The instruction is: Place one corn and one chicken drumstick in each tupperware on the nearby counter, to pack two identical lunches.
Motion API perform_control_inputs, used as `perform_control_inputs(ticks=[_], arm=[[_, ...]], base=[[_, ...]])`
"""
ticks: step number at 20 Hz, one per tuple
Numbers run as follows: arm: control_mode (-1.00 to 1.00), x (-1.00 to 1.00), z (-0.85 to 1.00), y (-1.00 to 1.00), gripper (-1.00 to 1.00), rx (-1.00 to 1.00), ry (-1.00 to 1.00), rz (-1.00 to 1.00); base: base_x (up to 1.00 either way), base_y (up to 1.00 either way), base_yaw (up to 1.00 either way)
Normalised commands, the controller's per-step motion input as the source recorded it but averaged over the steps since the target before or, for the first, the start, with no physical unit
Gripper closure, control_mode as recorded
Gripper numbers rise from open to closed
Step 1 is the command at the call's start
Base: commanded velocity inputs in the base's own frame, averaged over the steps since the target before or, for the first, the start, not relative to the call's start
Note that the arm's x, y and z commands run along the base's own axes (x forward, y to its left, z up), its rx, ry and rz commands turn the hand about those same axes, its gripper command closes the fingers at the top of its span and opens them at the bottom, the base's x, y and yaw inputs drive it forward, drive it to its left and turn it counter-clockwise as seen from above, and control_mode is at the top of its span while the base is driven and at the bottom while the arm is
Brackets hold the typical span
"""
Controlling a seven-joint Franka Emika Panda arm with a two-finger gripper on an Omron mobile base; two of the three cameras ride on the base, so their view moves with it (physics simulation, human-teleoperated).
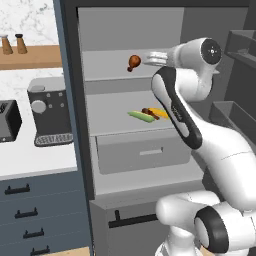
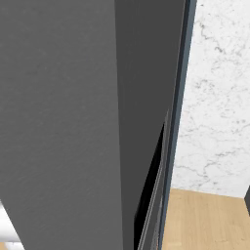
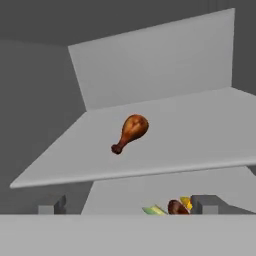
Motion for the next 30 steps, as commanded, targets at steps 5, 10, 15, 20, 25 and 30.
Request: perform_control_inputs(ticks=[5, 10, 15, 20, 25, 30], arm=[[-1.0, 0.97, 0.0, 0.41, -1.0, -0.01, 0.06, -0.1], [-1.0, 0.67, -0.05, 0.21, -1.0, -0.02, 0.11, -0.05], [-1.0, 0.21, -0.22, 0.03, -1.0, -0.04, 0.11, 0.0], [-1.0, 0.2, -0.17, 0.0, -1.0, -0.04, 0.11, 0.0], [-1.0, 0.35, -0.12, 0.0, -1.0, -0.02, 0.01, 0.0], [-1.0, 0.45, -0.17, 0.0, -1.0, -0.03, 0.01, 0.0]], base=[[0.0, 0.0, 0.0], [0.0, 0.0, 0.0], [0.0, 0.0, 0.0], [0.0, 0.0, 0.0], [0.0, 0.0, 0.0], [0.0, 0.0, 0.0]])
